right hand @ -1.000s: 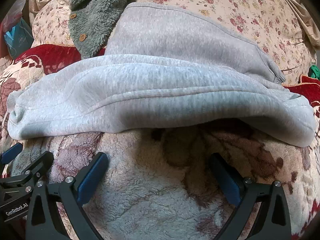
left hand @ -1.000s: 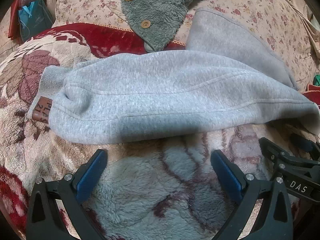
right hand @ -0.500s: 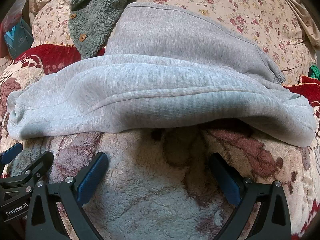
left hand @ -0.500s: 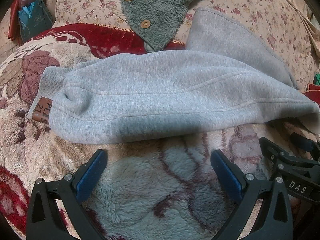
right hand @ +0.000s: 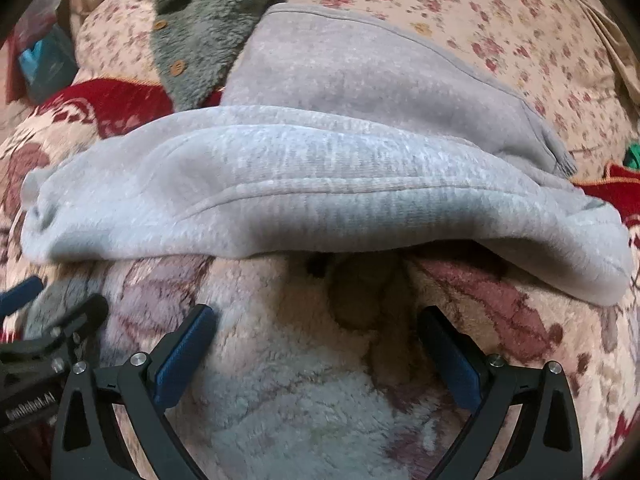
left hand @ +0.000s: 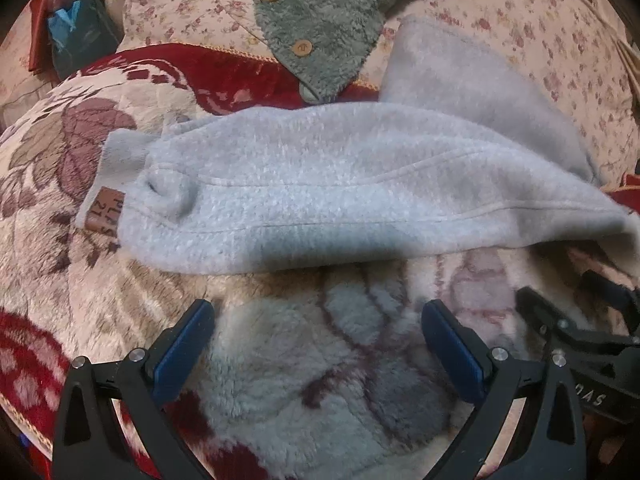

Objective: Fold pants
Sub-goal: 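Move both open tools toward the grey sweatpants lying on the blanket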

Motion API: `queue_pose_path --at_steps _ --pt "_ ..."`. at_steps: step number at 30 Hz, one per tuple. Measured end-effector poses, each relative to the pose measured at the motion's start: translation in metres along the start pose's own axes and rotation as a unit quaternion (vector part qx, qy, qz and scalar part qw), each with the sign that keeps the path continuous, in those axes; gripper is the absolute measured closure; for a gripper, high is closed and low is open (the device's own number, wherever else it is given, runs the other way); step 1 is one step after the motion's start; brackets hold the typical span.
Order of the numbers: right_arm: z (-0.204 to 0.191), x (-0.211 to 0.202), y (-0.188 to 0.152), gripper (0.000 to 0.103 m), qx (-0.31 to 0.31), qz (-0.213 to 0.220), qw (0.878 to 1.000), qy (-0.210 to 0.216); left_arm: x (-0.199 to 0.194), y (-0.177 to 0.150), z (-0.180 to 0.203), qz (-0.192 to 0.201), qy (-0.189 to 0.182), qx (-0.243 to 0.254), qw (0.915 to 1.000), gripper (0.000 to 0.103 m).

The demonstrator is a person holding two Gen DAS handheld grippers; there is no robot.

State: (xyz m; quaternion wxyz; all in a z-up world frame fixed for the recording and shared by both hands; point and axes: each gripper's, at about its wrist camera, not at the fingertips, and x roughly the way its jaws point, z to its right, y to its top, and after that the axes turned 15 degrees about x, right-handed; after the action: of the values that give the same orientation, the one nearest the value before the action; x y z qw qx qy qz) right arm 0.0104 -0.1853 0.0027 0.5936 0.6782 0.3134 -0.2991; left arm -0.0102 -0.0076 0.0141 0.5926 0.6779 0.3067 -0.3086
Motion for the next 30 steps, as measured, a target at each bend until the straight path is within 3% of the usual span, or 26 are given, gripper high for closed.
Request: queue_pose_path --at_steps 7,21,30 --pt "0.017 -0.022 -0.002 0.000 0.012 -0.022 0.999 0.023 -0.033 0.004 0.015 0.034 0.017 0.012 0.9992 0.000" --pt "0.061 -0.087 0.010 0.001 -0.014 0.027 0.997 0.076 -0.061 0.015 0.040 0.059 0.008 0.014 0.9981 0.000" --pt "0.086 -0.096 0.015 0.000 0.007 0.019 0.994 0.111 -0.070 0.021 0.042 0.064 0.013 0.010 0.9978 0.000"
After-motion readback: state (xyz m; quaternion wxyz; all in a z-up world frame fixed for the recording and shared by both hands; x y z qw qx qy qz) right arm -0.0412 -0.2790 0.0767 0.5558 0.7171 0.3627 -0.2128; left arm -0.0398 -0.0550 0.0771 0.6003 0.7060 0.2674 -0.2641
